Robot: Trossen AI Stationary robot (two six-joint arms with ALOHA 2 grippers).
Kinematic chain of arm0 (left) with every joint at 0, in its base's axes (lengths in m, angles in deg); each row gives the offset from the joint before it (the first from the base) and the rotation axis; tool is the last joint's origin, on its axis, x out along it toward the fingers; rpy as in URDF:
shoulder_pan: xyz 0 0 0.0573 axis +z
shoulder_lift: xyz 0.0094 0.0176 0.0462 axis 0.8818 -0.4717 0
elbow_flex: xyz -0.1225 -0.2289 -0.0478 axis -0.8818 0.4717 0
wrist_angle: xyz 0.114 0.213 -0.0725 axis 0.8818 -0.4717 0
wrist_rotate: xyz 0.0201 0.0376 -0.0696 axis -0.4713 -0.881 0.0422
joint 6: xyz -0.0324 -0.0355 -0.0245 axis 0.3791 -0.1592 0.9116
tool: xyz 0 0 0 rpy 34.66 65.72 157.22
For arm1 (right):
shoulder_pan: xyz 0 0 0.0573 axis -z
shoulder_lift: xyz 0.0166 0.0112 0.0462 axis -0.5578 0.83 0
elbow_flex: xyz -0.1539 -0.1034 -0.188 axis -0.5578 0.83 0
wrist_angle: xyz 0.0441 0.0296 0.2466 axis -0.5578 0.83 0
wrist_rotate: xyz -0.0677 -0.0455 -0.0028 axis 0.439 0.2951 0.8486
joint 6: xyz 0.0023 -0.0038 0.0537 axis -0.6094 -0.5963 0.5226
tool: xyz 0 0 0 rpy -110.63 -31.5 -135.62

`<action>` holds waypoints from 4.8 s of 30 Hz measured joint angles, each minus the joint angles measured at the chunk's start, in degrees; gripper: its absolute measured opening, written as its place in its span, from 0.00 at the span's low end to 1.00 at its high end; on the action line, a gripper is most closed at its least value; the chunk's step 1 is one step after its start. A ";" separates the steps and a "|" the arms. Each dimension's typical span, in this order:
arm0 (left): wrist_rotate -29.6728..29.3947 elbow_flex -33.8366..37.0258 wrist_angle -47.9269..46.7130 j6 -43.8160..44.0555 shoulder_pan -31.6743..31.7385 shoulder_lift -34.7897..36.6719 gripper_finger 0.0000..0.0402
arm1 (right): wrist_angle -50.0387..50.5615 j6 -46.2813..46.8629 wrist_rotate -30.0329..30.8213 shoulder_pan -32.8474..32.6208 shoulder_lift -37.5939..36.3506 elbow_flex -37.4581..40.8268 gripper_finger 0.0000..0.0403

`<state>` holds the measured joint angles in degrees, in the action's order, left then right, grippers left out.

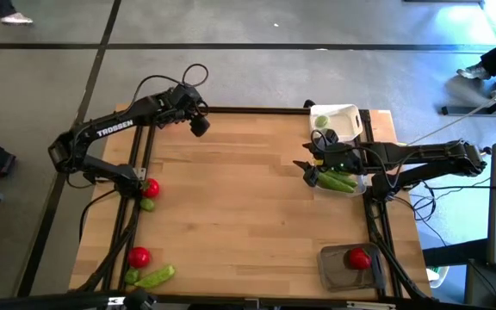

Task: Sort produce into baskets
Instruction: Put the top tomato into the black bin

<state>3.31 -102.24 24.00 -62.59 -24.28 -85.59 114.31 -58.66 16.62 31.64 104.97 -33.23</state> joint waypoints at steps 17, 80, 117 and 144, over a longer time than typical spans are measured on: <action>-6.24 0.08 -2.15 2.45 6.45 -2.52 0.98 | -0.46 0.00 0.87 0.02 0.00 1.86 0.72; -19.86 -0.15 -5.46 10.16 15.46 -32.81 0.97 | -0.39 0.00 0.81 0.02 0.00 1.88 0.72; -17.22 -2.03 -21.09 9.31 12.71 -34.01 0.97 | -0.64 -0.02 0.35 0.00 2.19 1.92 0.72; -3.02 -4.48 -13.77 4.47 9.23 -26.86 0.97 | -0.72 -0.04 0.37 0.00 2.16 1.92 0.72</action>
<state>0.29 -106.72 10.23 -58.12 -15.05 -112.46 113.59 -58.70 16.99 31.64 107.13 -31.31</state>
